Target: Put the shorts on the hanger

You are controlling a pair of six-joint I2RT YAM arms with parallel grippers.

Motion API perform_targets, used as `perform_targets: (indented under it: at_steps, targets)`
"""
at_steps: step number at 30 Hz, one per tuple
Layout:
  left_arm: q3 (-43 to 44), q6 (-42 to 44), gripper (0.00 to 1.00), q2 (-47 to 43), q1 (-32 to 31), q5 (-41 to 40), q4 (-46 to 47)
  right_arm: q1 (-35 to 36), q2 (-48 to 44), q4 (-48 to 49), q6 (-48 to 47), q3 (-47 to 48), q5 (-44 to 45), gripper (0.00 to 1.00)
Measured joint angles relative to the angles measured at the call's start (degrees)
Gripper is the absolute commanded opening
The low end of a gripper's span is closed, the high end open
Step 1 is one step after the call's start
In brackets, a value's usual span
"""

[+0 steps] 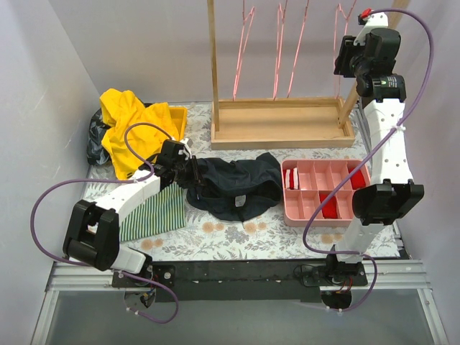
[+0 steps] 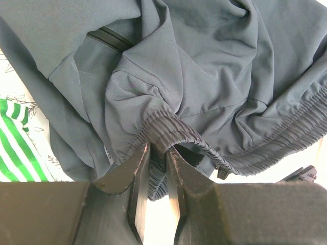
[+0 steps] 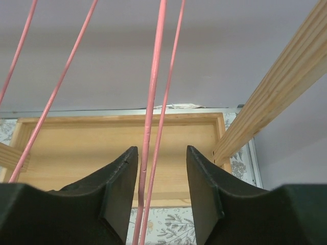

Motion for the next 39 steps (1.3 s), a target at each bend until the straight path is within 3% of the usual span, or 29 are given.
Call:
perform_targets:
  at_steps: [13, 16, 20, 21, 39]
  targets:
    - [0.00, 0.20, 0.18, 0.00, 0.00, 1.05, 0.04, 0.02, 1.60, 1.31, 0.04, 0.00, -0.48, 0.39]
    - [0.00, 0.22, 0.18, 0.00, 0.00, 1.18, 0.04, 0.11, 2.23, 1.20, -0.02, 0.00, -0.37, 0.30]
    - [0.00, 0.24, 0.18, 0.00, 0.00, 1.31, 0.07, 0.24, 2.45, 1.09, -0.35, 0.00, 0.44, 0.04]
    - [0.00, 0.24, 0.18, 0.00, 0.02, 1.38, 0.11, 0.26, 2.45, 1.11, -0.42, 0.02, 0.59, 0.01]
    - [-0.02, 0.26, 0.18, 0.00, 0.00, 1.84, 0.85, 0.42, -0.24, 1.01, -0.37, -0.74, 1.62, 0.01]
